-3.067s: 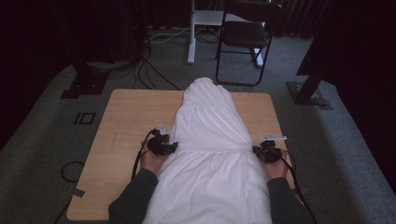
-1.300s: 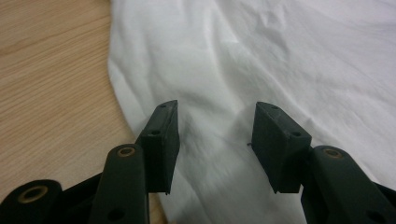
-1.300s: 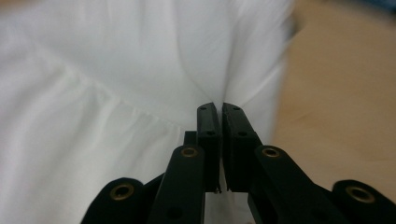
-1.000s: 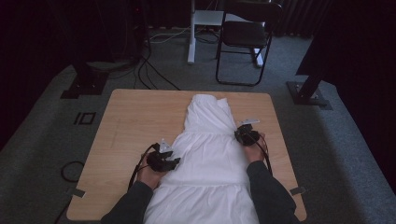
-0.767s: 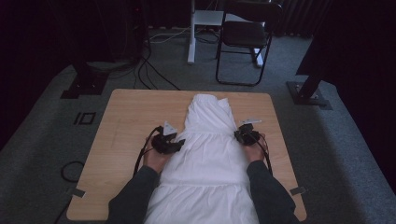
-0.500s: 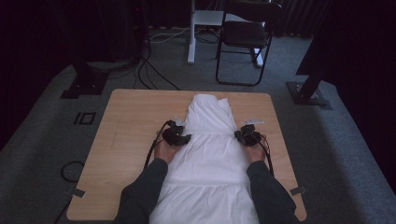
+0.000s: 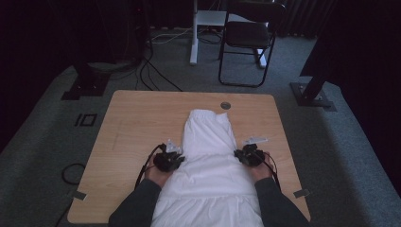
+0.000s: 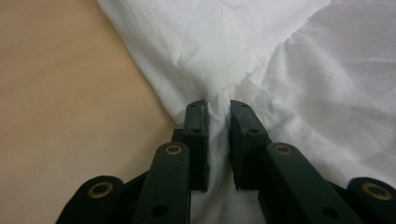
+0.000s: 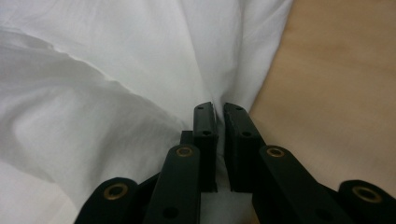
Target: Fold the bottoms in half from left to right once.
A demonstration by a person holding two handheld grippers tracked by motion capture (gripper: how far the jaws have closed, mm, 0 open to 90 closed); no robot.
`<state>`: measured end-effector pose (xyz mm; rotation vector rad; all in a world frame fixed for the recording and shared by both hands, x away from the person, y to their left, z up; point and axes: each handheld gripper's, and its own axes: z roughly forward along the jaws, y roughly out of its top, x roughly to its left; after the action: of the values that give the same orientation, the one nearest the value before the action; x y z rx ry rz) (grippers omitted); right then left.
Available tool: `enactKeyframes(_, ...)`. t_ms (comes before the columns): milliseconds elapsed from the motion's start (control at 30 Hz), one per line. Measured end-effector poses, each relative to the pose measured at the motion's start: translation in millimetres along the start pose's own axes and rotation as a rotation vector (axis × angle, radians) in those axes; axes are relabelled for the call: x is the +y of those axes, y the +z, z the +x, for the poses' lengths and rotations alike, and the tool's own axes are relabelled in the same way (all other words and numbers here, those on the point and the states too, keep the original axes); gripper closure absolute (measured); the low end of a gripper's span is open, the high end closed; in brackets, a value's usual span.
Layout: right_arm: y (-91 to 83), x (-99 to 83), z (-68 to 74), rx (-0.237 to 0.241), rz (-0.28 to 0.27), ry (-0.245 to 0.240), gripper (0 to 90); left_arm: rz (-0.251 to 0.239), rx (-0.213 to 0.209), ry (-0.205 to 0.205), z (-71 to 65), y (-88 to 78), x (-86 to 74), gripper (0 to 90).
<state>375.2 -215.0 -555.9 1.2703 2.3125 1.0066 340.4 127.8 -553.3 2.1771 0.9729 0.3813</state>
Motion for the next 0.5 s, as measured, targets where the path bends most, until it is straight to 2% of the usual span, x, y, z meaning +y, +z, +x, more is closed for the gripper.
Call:
enactKeyframes(100, -11.3, -12.3, 13.5, 0.014, 0.010, -0.014, 83.2, -0.011, 0.005, 0.024, -9.7, -8.6, -11.1, 77.6)
enactKeyframes(133, -15.4, -14.6, 17.9, 0.023, 0.028, -0.018, 80.6, -0.012, 0.011, 0.027, -10.8, -9.7, -12.5, 76.1)
enactKeyframes(200, -20.0, -13.3, 20.2, 0.027, 0.034, -0.039, 69.4, -0.013, 0.011, 0.023, -10.1, -9.3, -12.3, 74.0)
enactKeyframes(233, -24.1, -8.2, 18.9, 0.034, 0.002, -0.047, 61.6, -0.015, 0.009, 0.020, -9.5, -8.7, -12.0, 72.9)
enactKeyframes(267, -26.6, -3.3, 16.8, 0.035, -0.021, -0.045, 57.5, -0.016, 0.011, 0.023, -8.9, -8.0, -11.4, 72.5)
enactKeyframes(300, -26.6, -3.3, 16.8, 0.035, -0.021, -0.045, 57.5, -0.016, 0.011, 0.023, -8.9, -8.0, -11.4, 72.3)
enactKeyframes(333, -31.2, 10.0, 12.3, 0.046, -0.068, -0.021, 57.5, -0.016, 0.011, 0.023, -8.9, -8.0, -11.4, 72.3)
enactKeyframes(367, -32.0, 34.4, 6.8, 0.057, -0.122, -0.026, 60.0, -0.021, 0.012, 0.026, -8.7, -7.1, -11.1, 72.1)
enactKeyframes(400, -29.8, 42.8, 5.1, 0.055, -0.125, -0.033, 66.1, -0.021, 0.014, 0.026, -8.8, -7.1, -11.3, 71.9)
enactKeyframes(467, -16.0, 65.4, 0.7, 0.068, -0.118, -0.024, 68.7, -0.024, 0.012, 0.026, -8.5, -7.2, -11.9, 71.4)
enactKeyframes(500, -16.0, 65.4, 0.7, 0.068, -0.118, -0.024, 68.7, -0.024, 0.012, 0.026, -8.5, -7.2, -11.9, 71.3)
